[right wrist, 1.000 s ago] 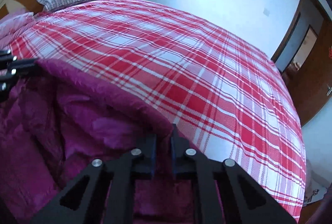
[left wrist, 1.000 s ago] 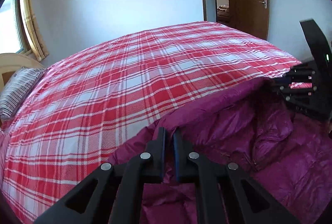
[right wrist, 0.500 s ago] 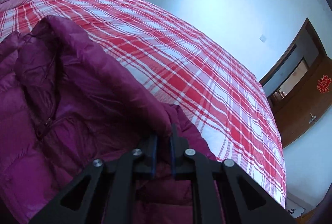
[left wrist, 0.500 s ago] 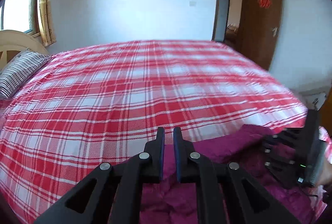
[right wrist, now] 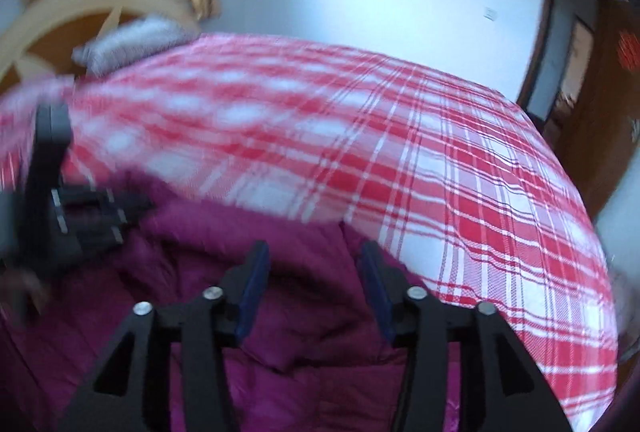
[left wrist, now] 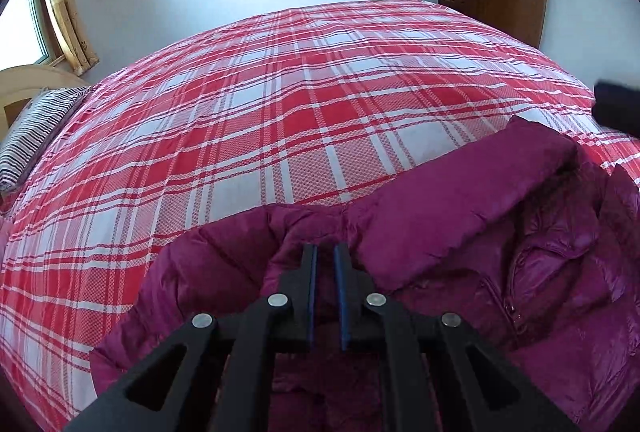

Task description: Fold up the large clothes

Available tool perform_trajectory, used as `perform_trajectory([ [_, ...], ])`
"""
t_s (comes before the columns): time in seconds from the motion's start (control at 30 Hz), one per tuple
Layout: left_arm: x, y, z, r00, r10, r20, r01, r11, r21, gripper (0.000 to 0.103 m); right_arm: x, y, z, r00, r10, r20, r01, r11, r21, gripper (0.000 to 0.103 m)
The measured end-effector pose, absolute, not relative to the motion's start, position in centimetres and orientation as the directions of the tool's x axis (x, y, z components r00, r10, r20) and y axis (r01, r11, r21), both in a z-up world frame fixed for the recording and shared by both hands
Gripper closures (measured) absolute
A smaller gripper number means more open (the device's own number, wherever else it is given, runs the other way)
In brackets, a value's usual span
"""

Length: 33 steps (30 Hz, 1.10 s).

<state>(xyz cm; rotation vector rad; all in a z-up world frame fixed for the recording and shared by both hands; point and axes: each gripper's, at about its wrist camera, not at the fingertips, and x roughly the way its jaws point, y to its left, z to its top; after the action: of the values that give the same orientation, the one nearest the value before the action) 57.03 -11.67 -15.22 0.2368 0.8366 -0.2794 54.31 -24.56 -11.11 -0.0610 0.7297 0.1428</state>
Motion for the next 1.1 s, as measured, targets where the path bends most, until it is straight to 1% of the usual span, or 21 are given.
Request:
perform_trajectory([
  [0.07, 56.9, -11.7, -15.2, 0.643, -0.147, -0.752, 0.333, 0.938, 0.101, 0.094, 55.4, -23.9, -10.4, 0.733, 0.111, -0.671, -0.104, 0.993, 0.051, 0.046],
  [0.13, 56.7, -11.8, -15.3, 0.653, -0.141, -0.744, 0.330, 0.937, 0.111, 0.094, 57.1, -22.7, -10.9, 0.709, 0.104, -0.697, -0.068, 0.995, 0.080, 0.046],
  [0.2, 56.8, -11.9, -15.5, 0.662, -0.137, -0.737, 0.324, 0.939, 0.117, 0.094, 58.6, -21.6, -13.2, 0.657, 0.072, -0.751, -0.041, 0.997, 0.060, 0.047],
  [0.3, 56.8, -11.7, -15.6, 0.668, -0.134, -0.732, 0.307, 0.946, 0.107, 0.094, 59.1, -21.5, -16.8, 0.589, 0.063, -0.806, -0.019, 0.998, 0.064, 0.047],
  [0.4, 57.1, -11.7, -16.1, 0.666, -0.130, -0.734, 0.300, 0.948, 0.104, 0.094, 58.3, -21.6, -18.4, 0.596, 0.047, -0.801, -0.024, 0.999, 0.041, 0.047],
  [0.43, 57.1, -11.8, -16.3, 0.667, -0.125, -0.735, 0.299, 0.948, 0.110, 0.094, 58.1, -21.6, -18.7, 0.610, 0.017, -0.792, 0.006, 1.000, 0.026, 0.047],
  [0.67, 57.1, -12.2, -17.0, 0.678, -0.103, -0.727, 0.295, 0.945, 0.141, 0.094, 57.9, -21.4, -19.4, 0.635, -0.022, -0.772, 0.013, 1.000, -0.018, 0.047],
  [0.87, 56.9, -12.8, -17.2, 0.695, -0.066, -0.716, 0.285, 0.939, 0.190, 0.094, 57.9, -21.3, -19.6, 0.637, -0.020, -0.771, 0.013, 1.000, -0.015, 0.047],
  [1.1, 56.9, -12.8, -17.3, 0.698, -0.062, -0.714, 0.283, 0.939, 0.194, 0.094, 58.0, -21.3, -19.7, 0.637, -0.017, -0.771, 0.013, 1.000, -0.012, 0.047],
])
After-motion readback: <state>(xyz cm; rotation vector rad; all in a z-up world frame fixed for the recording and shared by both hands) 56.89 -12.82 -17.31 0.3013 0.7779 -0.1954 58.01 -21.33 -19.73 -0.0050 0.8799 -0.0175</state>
